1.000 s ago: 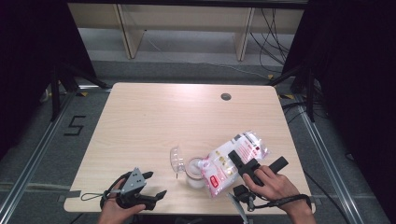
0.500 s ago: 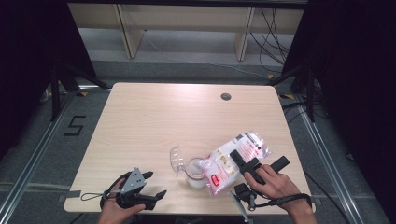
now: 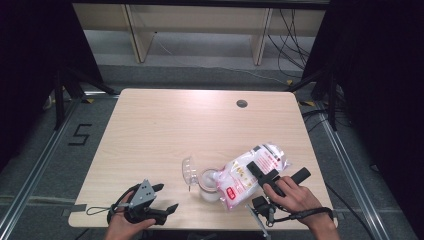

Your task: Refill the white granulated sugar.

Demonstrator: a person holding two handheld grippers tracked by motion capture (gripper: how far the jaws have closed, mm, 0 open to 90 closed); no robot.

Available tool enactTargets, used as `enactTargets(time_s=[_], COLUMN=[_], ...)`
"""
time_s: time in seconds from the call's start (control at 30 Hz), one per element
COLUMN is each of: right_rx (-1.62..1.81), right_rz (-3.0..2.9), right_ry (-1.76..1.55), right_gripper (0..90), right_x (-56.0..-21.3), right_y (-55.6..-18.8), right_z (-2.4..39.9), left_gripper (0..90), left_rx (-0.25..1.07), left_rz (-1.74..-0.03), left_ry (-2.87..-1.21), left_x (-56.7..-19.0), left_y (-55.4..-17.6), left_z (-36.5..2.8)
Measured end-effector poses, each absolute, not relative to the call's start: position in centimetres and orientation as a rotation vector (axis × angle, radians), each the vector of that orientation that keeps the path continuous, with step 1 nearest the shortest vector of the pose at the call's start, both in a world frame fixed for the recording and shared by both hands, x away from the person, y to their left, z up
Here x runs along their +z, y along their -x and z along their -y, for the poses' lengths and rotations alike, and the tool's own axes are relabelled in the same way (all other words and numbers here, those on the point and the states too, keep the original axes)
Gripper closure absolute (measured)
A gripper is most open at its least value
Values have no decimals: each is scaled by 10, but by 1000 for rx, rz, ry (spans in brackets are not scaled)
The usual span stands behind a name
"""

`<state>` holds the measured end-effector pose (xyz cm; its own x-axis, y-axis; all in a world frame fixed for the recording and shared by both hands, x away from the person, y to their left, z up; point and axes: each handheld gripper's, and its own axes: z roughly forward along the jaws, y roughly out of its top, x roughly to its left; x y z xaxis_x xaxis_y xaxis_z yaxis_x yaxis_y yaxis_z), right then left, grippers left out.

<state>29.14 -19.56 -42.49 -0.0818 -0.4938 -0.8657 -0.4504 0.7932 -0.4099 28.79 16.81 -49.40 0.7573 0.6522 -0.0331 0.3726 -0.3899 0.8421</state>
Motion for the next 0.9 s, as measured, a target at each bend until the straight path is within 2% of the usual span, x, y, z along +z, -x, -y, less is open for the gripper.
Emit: enactTargets(time_s=[0.9], right_rx=[25], right_rz=[-1737], right_ry=[734], right_gripper=[741], right_x=[-421], right_y=[-294], right_z=[198], left_gripper=[190], left_rx=[368], left_rz=[-772], left_ry=[-2007], left_x=[-495], left_y=[-288], left_z=[-167])
